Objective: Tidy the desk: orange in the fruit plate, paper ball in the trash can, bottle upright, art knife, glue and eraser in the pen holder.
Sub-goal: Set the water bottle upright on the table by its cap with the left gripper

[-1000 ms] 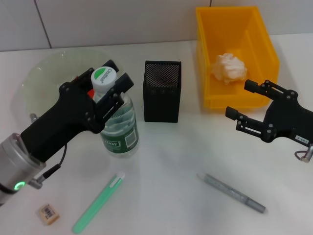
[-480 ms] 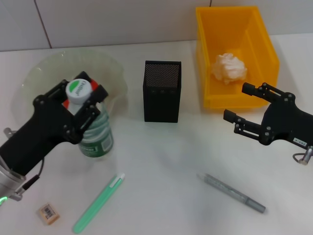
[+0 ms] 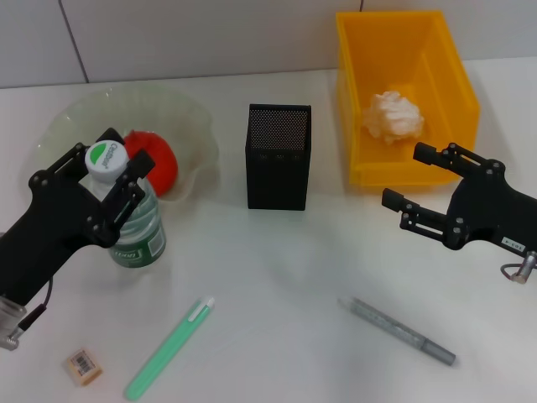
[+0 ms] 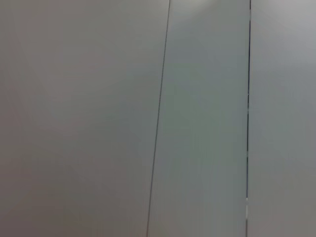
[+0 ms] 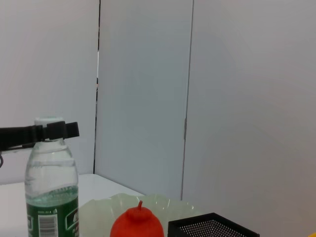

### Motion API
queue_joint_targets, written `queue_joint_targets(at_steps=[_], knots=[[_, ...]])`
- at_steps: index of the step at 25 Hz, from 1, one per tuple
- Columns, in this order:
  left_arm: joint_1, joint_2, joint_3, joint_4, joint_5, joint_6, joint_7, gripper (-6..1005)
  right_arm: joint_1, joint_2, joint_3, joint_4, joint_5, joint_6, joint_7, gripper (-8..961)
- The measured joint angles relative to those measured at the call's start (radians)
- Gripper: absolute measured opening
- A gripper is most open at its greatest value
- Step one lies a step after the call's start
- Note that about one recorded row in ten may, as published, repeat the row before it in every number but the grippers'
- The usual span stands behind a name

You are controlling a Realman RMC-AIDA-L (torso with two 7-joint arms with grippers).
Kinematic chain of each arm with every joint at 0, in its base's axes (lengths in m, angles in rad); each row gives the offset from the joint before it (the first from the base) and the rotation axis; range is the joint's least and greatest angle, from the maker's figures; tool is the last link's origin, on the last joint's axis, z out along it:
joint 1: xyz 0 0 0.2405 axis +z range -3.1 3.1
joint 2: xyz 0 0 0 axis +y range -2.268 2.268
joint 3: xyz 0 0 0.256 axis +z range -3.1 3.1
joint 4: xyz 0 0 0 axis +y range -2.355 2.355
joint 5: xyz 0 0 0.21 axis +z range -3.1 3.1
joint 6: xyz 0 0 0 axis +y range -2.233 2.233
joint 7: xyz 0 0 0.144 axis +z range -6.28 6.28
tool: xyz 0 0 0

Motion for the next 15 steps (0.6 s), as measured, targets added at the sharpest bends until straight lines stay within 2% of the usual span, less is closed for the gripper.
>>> queue_joint_targets(at_steps=[15], knots=[[0.031,-0.005,-0.08,-0.054,-0.003,0.001,0.046,452,0.009,0.001,-0.004,0.001,-0.002,-0.005,0.003,767]])
